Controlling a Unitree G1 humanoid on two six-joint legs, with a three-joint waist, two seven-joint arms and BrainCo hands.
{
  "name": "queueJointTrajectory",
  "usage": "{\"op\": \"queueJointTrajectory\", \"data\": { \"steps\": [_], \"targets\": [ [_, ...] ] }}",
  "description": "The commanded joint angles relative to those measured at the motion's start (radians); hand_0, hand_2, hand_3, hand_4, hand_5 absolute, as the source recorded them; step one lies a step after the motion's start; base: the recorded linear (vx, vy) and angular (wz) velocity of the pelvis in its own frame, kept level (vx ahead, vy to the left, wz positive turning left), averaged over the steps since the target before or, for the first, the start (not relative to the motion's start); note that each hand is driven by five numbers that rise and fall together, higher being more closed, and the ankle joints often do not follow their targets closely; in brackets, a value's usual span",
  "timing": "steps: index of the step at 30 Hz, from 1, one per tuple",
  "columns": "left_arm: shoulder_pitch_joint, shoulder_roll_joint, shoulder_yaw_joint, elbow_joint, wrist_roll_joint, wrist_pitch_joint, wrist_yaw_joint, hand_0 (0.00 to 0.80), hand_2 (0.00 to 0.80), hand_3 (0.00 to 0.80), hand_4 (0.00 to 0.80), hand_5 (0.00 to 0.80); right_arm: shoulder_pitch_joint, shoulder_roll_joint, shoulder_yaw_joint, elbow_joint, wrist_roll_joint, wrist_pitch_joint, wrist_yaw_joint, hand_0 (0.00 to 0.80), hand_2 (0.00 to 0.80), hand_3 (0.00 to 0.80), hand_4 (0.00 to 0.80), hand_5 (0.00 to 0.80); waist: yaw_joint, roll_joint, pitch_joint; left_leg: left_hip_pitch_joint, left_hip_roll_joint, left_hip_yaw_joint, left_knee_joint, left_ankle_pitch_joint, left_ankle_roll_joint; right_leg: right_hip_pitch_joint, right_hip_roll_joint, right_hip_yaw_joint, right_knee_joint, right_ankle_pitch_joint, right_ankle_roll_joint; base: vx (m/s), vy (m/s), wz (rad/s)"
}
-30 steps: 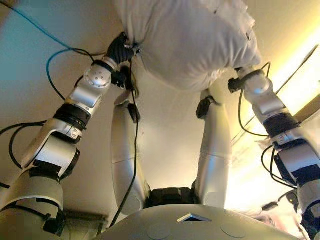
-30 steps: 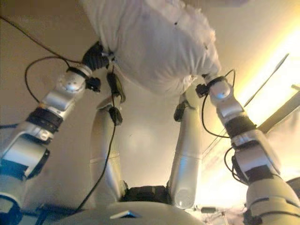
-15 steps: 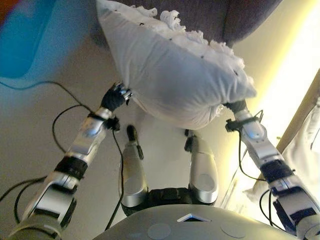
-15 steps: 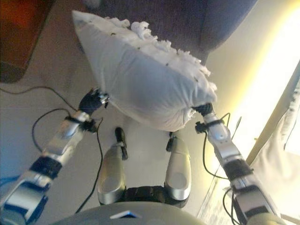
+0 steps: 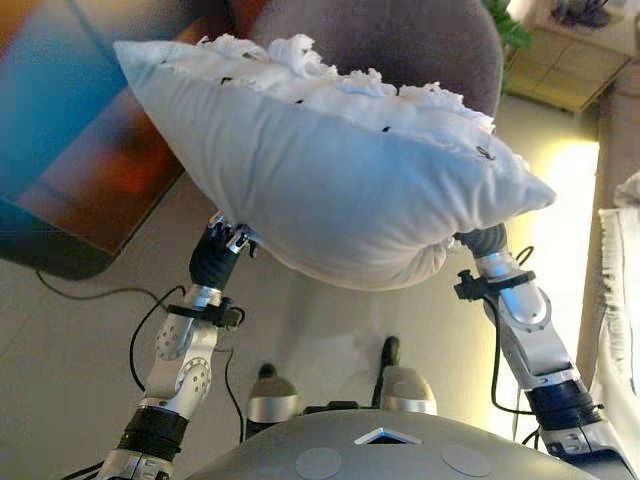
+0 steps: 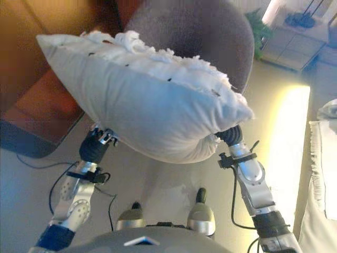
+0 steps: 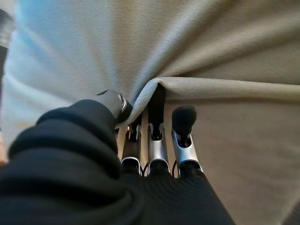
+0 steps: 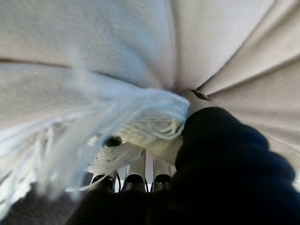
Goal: Pick up the cushion and take it to the sofa
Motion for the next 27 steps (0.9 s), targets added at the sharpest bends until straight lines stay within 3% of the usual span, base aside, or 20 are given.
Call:
{"op": "queueJointTrajectory", "data": {
  "steps": [1, 5, 9, 10, 12, 13, 14, 17, 19, 22, 23, 24, 27],
  "targets": [
    [-0.094, 0.036, -0.045, -0.197, 0.024, -0.030, -0.043, 0.800, 0.800, 0.800, 0.800, 0.800, -0.046, 0.027, 0.003, -0.197, 0.053, -0.118, -0.023, 0.800, 0.800, 0.800, 0.800, 0.800, -0.010, -0.004, -0.043, -0.046, 0.037, -0.018, 0.017, -0.048, 0.086, 0.048, -0.122, 0.003, 0.106, -0.168, 0.102, 0.030, -0.215, -0.03],
    [-0.096, 0.064, -0.051, -0.229, 0.000, -0.047, -0.059, 0.800, 0.800, 0.800, 0.800, 0.800, -0.051, 0.006, 0.010, -0.221, 0.052, -0.125, -0.068, 0.800, 0.800, 0.800, 0.800, 0.800, -0.033, 0.009, -0.051, -0.024, 0.078, -0.038, -0.029, -0.015, 0.068, 0.042, -0.027, 0.069, 0.152, -0.263, 0.063, 0.048, -0.326, -0.12],
    [-0.113, 0.064, -0.066, -0.225, -0.018, -0.091, -0.025, 0.800, 0.800, 0.800, 0.800, 0.800, -0.117, -0.024, 0.036, -0.215, 0.051, -0.108, -0.095, 0.800, 0.800, 0.800, 0.800, 0.800, -0.040, 0.010, -0.038, -0.028, 0.171, -0.013, -0.007, 0.030, 0.032, 0.018, 0.074, 0.113, 0.229, -0.336, -0.010, 0.038, -0.541, -0.07],
    [-0.116, 0.057, -0.064, -0.215, -0.023, -0.103, -0.013, 0.800, 0.800, 0.800, 0.800, 0.800, -0.142, -0.036, 0.047, -0.209, 0.049, -0.105, -0.101, 0.800, 0.800, 0.800, 0.800, 0.800, -0.037, 0.001, -0.030, -0.039, 0.187, -0.019, 0.040, 0.019, 0.035, 0.009, 0.093, 0.136, 0.248, -0.342, -0.024, 0.046, -0.533, -0.32],
    [-0.102, 0.044, -0.060, -0.198, -0.027, -0.123, 0.020, 0.800, 0.800, 0.800, 0.800, 0.800, -0.166, -0.058, 0.068, -0.203, 0.066, -0.119, -0.089, 0.800, 0.800, 0.800, 0.800, 0.800, -0.022, -0.017, -0.015, -0.078, 0.176, -0.086, 0.179, -0.017, 0.067, 0.000, 0.120, 0.191, 0.267, -0.348, -0.049, 0.065, -0.501, -0.54],
    [-0.083, 0.034, -0.048, -0.195, -0.038, -0.120, 0.032, 0.800, 0.800, 0.800, 0.800, 0.800, -0.166, -0.066, 0.071, -0.202, 0.071, -0.128, -0.076, 0.800, 0.800, 0.800, 0.800, 0.800, -0.009, -0.028, -0.006, -0.115, 0.142, -0.140, 0.281, -0.032, 0.089, 0.006, 0.131, 0.214, 0.260, -0.342, -0.062, 0.085, -0.428, -1.13],
    [-0.068, 0.021, -0.037, -0.197, -0.053, -0.108, 0.046, 0.800, 0.800, 0.800, 0.800, 0.800, -0.164, -0.068, 0.070, -0.204, 0.076, -0.127, -0.065, 0.800, 0.800, 0.800, 0.800, 0.800, 0.003, -0.035, 0.000, -0.156, 0.097, -0.165, 0.366, -0.032, 0.108, 0.017, 0.139, 0.220, 0.249, -0.331, -0.071, 0.091, -0.367, -1.40],
    [-0.053, -0.006, -0.015, -0.217, -0.078, -0.070, 0.018, 0.800, 0.800, 0.800, 0.800, 0.800, -0.151, -0.057, 0.062, -0.199, 0.058, -0.143, -0.086, 0.800, 0.800, 0.800, 0.800, 0.800, 0.024, -0.046, 0.014, -0.262, -0.028, -0.177, 0.513, -0.052, 0.143, 0.043, 0.140, 0.219, 0.221, -0.295, -0.074, 0.078, -0.179, -0.99],
    [-0.071, -0.015, -0.035, -0.235, -0.042, -0.095, 0.005, 0.800, 0.800, 0.800, 0.800, 0.800, -0.159, -0.044, 0.067, -0.191, 0.031, -0.163, -0.137, 0.800, 0.800, 0.800, 0.800, 0.800, 0.037, -0.045, 0.023, -0.331, -0.106, -0.189, 0.536, -0.042, 0.145, 0.064, 0.147, 0.216, 0.196, -0.277, -0.075, 0.133, -0.076, -0.70],
    [-0.126, -0.023, -0.079, -0.224, 0.014, -0.139, 0.084, 0.800, 0.800, 0.800, 0.800, 0.800, -0.187, -0.042, 0.086, -0.182, -0.016, -0.153, -0.199, 0.800, 0.800, 0.800, 0.800, 0.800, 0.048, -0.031, 0.031, -0.362, -0.183, -0.200, 0.430, 0.003, 0.134, 0.099, 0.181, 0.215, 0.174, -0.290, -0.079, 0.236, 0.001, -0.24],
    [-0.133, -0.025, -0.085, -0.220, 0.016, -0.145, 0.096, 0.800, 0.800, 0.800, 0.800, 0.800, -0.193, -0.043, 0.089, -0.180, -0.021, -0.149, -0.205, 0.800, 0.800, 0.800, 0.800, 0.800, 0.051, -0.029, 0.032, -0.361, -0.191, -0.201, 0.406, 0.012, 0.132, 0.107, 0.187, 0.217, 0.172, -0.294, -0.080, 0.354, 0.041, 0.57],
    [-0.158, -0.035, -0.105, -0.214, 0.022, -0.153, 0.135, 0.800, 0.800, 0.800, 0.800, 0.800, -0.215, -0.047, 0.102, -0.179, -0.030, -0.131, -0.223, 0.800, 0.800, 0.800, 0.800, 0.800, 0.063, -0.019, 0.028, -0.394, -0.228, -0.213, 0.313, 0.056, 0.129, 0.133, 0.219, 0.239, 0.160, -0.308, -0.089, 0.320, 0.034, 0.69],
    [-0.181, -0.048, -0.123, -0.205, 0.038, -0.169, 0.150, 0.800, 0.800, 0.800, 0.800, 0.800, -0.229, -0.053, 0.100, -0.189, -0.031, -0.114, -0.211, 0.800, 0.800, 0.800, 0.800, 0.800, 0.084, -0.009, 0.016, -0.438, -0.264, -0.231, 0.191, 0.122, 0.126, 0.169, 0.263, 0.268, 0.166, -0.340, -0.100, 0.448, 0.020, 0.68]
  ]
}}
